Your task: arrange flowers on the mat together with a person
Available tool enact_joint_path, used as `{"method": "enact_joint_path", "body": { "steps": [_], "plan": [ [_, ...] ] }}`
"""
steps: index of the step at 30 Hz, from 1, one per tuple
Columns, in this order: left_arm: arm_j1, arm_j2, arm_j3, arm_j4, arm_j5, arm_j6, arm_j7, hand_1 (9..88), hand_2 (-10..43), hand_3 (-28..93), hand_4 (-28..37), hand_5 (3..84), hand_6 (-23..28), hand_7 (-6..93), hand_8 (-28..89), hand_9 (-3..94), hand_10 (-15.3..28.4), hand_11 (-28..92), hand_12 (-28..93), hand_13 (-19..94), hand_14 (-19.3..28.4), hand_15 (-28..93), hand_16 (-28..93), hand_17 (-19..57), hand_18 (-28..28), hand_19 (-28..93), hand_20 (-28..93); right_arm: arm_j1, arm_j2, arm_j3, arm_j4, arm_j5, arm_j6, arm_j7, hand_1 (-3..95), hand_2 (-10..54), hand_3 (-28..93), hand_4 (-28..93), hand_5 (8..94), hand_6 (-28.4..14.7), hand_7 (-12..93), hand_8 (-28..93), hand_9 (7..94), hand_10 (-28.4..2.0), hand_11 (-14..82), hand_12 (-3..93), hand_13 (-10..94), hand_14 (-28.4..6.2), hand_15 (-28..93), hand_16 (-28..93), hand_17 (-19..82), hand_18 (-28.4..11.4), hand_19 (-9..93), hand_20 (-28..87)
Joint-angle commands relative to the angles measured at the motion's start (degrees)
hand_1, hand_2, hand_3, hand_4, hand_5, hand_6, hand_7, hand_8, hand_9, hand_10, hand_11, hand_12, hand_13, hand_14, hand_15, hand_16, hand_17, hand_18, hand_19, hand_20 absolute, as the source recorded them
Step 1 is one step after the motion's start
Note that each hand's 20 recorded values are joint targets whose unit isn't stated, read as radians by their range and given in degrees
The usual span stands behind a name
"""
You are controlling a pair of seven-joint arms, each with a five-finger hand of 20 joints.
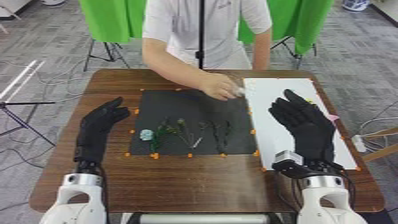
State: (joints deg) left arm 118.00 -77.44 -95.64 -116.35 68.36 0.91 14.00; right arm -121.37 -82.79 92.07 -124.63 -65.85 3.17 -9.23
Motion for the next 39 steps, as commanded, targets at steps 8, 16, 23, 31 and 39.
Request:
{"method": "enact_joint_path", "body": {
  "steps": [8, 16, 23, 31, 39],
  "plan": [
    [1.5, -0.72, -0.90, -0.25, -3.14, 1.06, 0.13, 22.4, 4.8, 65, -25.6, 47.7, 5.1, 14.9, -5, 47.7, 14.1, 22, 15, 37, 19.0, 26, 3, 1.2, 16.1, 16, 19, -0.9, -0.6, -0.8, -0.8, -0.1, 1.8, -0.1, 11.8, 4.3, 77, -16, 50.0, -0.4, 12, -7, 49.4, -14.8, 6.4, 15.1, 39, -14.5, 12, 20, 21, -15.2, 12, 31],
    [1.4, -0.77, -0.98, -0.24, -4.55, 1.40, 0.69, 17.5, 6.6, 64, -28.2, 47.7, 5.3, 14.4, -5, 47.8, 14.4, 22, 15, 37, 19.1, 27, 3, 1.0, 16.3, 16, 19, -0.7, -0.2, -1.3, -0.4, 0.2, 1.9, 0.3, 11.9, 4.2, 78, -16, 50.6, -0.5, 12, -7, 49.9, -15.0, 6.5, 15.3, 39, -14.5, 12, 20, 21, -15.1, 12, 31],
    [1.3, -0.69, -1.02, -0.24, -4.24, 1.35, 0.37, 16.4, 6.7, 64, -28.3, 47.7, 5.4, 14.0, -5, 47.7, 14.6, 22, 15, 37, 19.2, 27, 3, 0.8, 16.4, 17, 19, -0.8, -0.4, -1.6, -0.4, -0.2, 1.8, 0.1, 12.3, 3.8, 78, -16, 50.7, -0.5, 12, -7, 50.1, -14.9, 6.5, 15.5, 39, -14.5, 12, 20, 21, -15.1, 12, 31],
    [1.6, -0.84, -1.09, -0.28, -4.11, 1.05, 0.01, 16.5, 6.7, 64, -28.3, 47.7, 5.4, 14.0, -5, 47.7, 14.6, 22, 15, 37, 19.3, 27, 3, 0.8, 16.5, 17, 19, -0.8, -0.4, -1.4, -0.5, -0.4, 1.8, 0.2, 12.7, 2.9, 78, -17, 50.8, -0.4, 12, -7, 50.1, -14.8, 6.6, 15.8, 39, -14.4, 12, 21, 21, -15.1, 12, 31],
    [1.6, -0.93, -1.31, -0.40, -4.00, 1.01, -0.23, 16.8, 6.8, 64, -28.3, 47.8, 5.3, 14.0, -5, 47.6, 14.6, 22, 15, 36, 19.3, 27, 3, 0.8, 16.4, 17, 19, -0.7, -0.2, -0.6, -0.3, -0.9, 1.0, 0.2, 13.1, 2.2, 78, -17, 50.9, -0.4, 12, -7, 50.3, -14.7, 6.6, 16.1, 40, -14.4, 13, 21, 21, -15.1, 12, 32]
  ]
}}
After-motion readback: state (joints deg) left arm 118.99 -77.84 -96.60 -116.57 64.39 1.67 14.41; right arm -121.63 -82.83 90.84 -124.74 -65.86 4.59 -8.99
